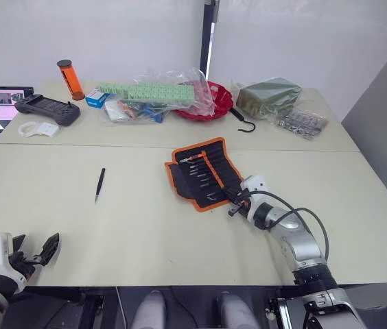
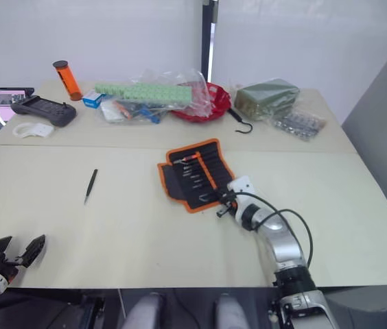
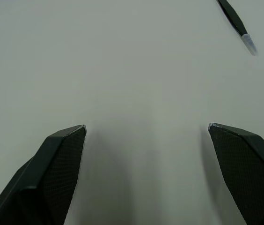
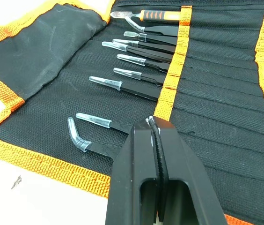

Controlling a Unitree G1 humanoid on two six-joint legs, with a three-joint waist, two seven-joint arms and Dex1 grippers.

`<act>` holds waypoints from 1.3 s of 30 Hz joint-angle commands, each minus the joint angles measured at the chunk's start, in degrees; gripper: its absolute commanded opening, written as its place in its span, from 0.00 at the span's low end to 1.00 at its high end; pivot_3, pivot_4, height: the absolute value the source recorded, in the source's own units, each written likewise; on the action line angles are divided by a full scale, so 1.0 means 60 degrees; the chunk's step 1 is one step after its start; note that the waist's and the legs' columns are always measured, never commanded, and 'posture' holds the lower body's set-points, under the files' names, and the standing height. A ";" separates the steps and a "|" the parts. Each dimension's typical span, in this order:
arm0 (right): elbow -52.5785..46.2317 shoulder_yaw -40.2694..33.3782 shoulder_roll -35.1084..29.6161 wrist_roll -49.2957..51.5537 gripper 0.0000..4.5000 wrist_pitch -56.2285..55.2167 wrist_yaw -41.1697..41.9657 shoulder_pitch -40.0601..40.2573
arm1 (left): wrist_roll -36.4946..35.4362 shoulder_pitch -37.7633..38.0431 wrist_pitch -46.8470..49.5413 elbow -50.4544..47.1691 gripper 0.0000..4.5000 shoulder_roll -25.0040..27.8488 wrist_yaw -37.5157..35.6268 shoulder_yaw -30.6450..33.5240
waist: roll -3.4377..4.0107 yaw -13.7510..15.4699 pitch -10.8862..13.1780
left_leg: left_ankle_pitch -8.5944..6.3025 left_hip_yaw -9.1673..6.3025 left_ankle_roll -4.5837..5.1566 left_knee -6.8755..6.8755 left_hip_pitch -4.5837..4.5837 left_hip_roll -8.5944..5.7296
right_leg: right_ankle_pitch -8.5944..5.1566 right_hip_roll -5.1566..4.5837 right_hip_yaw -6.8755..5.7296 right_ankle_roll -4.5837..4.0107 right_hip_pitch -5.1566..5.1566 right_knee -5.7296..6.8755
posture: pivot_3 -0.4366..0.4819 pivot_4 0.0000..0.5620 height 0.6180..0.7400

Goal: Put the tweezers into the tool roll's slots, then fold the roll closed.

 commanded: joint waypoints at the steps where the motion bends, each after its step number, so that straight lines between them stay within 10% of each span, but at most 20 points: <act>1: 0.0359 0.0006 -0.0129 -0.0252 0.00 0.0276 -0.0056 0.0313 | -0.0326 -0.0061 -0.0181 -0.0522 0.99 0.0104 0.0346 0.0074 | -0.0001 -0.0001 -0.0001 | 0.0000 0.0001 0.0000 -0.0001 0.0000 0.0001 | 0.0000 0.0000 0.0000 -0.0001 -0.0001 -0.0001 | 0.48 0.27 1.00; 33: -0.0109 0.0041 -0.0105 -0.0307 0.00 0.0455 -0.0406 0.0509 | 0.0678 -0.4963 0.2295 0.1191 0.99 0.0177 0.3367 -0.4312 | -0.0021 -0.0030 -0.0014 | 0.0001 -0.0002 0.0001 -0.0002 -0.0005 -0.0010 | 0.0009 0.0007 -0.0001 0.0010 -0.0002 0.0006 | 0.48 0.27 1.00; 39: -0.0161 -0.0008 -0.0117 -0.0307 0.00 0.0500 -0.0448 0.0516 | 0.0733 -0.5127 0.2528 0.1362 0.59 0.0181 0.3580 -0.4392 | -0.0006 -0.0019 -0.0016 | 0.0001 -0.0002 0.0001 -0.0004 -0.0003 -0.0011 | 0.0008 0.0006 -0.0001 0.0011 -0.0002 0.0006 | 0.48 0.27 1.00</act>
